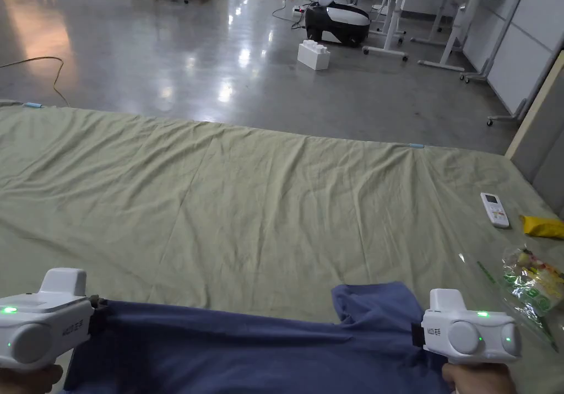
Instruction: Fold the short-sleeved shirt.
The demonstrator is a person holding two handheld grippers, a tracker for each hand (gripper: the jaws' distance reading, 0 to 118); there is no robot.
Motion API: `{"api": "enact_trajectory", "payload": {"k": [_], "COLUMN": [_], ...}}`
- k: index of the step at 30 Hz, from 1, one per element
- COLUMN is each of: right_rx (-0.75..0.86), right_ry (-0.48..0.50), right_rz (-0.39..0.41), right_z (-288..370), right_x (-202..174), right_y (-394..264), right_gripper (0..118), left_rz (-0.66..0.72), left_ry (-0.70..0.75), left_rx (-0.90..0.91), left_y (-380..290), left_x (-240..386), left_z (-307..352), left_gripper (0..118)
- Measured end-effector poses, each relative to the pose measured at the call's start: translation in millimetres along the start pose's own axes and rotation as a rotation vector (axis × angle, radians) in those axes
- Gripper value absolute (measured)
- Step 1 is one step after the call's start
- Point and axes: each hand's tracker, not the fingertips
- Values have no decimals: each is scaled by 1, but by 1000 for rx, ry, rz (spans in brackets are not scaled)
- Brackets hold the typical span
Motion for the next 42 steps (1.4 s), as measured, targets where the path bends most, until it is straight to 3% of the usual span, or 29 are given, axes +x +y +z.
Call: {"api": "enact_trajectory", "payload": {"k": [10,19,23,32,42], "right_rx": [120,127,68,-96,-151], "right_ry": [47,57,57,41,-10], "right_rz": [-58,-72,-63,-101,-36], "right_z": [111,163,166,135,113], "right_x": [19,25,23,19,5], "right_y": [-35,-92,-125,-190,-202], "right_gripper": [2,2,2,2,2], "left_rz": [13,77,106,-22,-68], "left_ry": [-35,-122,-147,-35,8], "left_rx": [87,96,50,-188,-279], "left_y": [-14,-49,-77,-138,-157], "left_x": [-11,-37,-42,-14,-17], "left_z": [66,114,126,118,82], "left_gripper": [6,6,6,5,6]}}
